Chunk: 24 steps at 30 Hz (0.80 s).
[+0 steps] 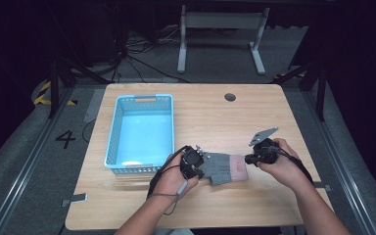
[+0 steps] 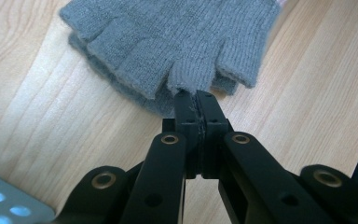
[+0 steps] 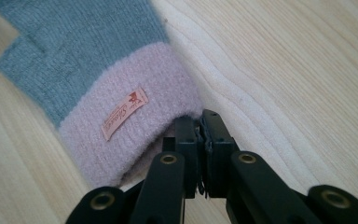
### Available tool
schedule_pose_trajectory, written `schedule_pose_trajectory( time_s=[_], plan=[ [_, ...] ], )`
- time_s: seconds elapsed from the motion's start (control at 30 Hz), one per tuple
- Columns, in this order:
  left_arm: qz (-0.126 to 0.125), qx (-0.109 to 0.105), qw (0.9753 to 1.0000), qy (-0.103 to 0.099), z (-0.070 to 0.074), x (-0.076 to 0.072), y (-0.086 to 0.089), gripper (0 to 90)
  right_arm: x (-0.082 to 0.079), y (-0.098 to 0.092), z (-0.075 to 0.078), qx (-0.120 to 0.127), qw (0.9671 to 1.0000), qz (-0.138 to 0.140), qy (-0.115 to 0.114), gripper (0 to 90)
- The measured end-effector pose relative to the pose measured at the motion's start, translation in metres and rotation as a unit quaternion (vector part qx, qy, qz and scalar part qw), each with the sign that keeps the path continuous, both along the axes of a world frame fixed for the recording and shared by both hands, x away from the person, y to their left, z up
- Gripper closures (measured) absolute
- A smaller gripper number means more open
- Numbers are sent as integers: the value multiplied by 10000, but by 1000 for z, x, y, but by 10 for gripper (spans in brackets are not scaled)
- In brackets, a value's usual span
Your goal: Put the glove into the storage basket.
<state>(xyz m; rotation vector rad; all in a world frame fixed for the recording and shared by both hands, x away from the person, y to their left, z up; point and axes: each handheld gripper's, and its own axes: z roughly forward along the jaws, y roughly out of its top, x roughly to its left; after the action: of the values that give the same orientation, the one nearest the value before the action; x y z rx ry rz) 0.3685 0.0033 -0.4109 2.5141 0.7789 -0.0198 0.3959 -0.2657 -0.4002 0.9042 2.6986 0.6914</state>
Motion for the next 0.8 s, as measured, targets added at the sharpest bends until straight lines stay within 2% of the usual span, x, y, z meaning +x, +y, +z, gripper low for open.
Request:
schedule_pose_trajectory(
  time_s=[0.17, 0.33, 0.53, 0.67, 0.8],
  plan=[
    [-8, 76, 9999, 96, -9, 5, -2, 893, 3, 2, -8, -66, 10000, -45, -4, 870],
    [6, 60, 9998, 201, -13, 8, -2, 885, 3, 4, -13, -153, 9999, -53, -18, 845],
    [-2, -33, 9994, 335, -10, 8, 1, 755, 2, -1, -9, -226, 9997, -60, -99, 708],
    [1, -86, 9996, 256, -3, 6, 3, 708, -2, -1, -4, -369, 9991, -65, -215, 675],
    [26, -168, 9998, 108, 6, 4, 5, 684, -6, -3, 3, -331, 9990, -91, -282, 650]
  ],
)
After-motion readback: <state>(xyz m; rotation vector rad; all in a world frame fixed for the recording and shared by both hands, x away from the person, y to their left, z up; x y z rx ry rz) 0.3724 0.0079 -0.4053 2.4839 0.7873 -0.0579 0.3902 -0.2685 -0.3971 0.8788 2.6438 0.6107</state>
